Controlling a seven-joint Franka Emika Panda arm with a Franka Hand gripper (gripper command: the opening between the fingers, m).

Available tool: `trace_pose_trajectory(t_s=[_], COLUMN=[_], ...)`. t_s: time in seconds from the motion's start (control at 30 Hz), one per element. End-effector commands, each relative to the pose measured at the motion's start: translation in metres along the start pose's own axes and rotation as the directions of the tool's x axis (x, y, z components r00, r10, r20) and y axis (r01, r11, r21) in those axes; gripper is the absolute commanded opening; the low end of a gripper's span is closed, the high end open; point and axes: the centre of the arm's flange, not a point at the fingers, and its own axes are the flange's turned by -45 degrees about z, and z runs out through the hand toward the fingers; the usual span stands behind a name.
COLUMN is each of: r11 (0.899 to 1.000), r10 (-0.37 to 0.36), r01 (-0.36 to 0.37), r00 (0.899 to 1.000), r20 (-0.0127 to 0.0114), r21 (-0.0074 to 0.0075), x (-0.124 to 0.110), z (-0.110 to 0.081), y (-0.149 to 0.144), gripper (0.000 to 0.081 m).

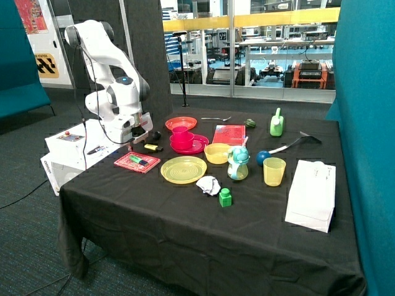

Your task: Put a highlighter on each book

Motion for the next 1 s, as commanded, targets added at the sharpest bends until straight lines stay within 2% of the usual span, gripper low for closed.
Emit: trace_pose_trajectory(t_s=[0.0, 0.13, 0.33, 0.67, 0.83, 0.97], r11=[0.997, 0.995, 0.988, 0.982, 0.983, 0.988], r10=[-0.078, -0.102, -0.152, -0.188, -0.186, -0.152], r01=[0.078, 0.102, 0.152, 0.188, 0.186, 0.152], r00=[0.997, 0.995, 0.988, 0.982, 0.983, 0.988], r20=[-0.0015, -0.0014, -0.0010, -0.0008, -0.0008, -0.0010], r21=[-0.0064, -0.0064, -0.0065, -0.0065, -0.0065, -0.0065], x=[-0.008, -0.006, -0.003, -0.007, -0.006, -0.002], z=[-0.018, -0.024, -0.030, -0.025, -0.020, -0.013], y=[-0.035, -0.049, -0.071, -0.102, -0.112, -0.112], gripper=[0.0362, 0.0401, 0.0412, 0.0435, 0.0451, 0.0477])
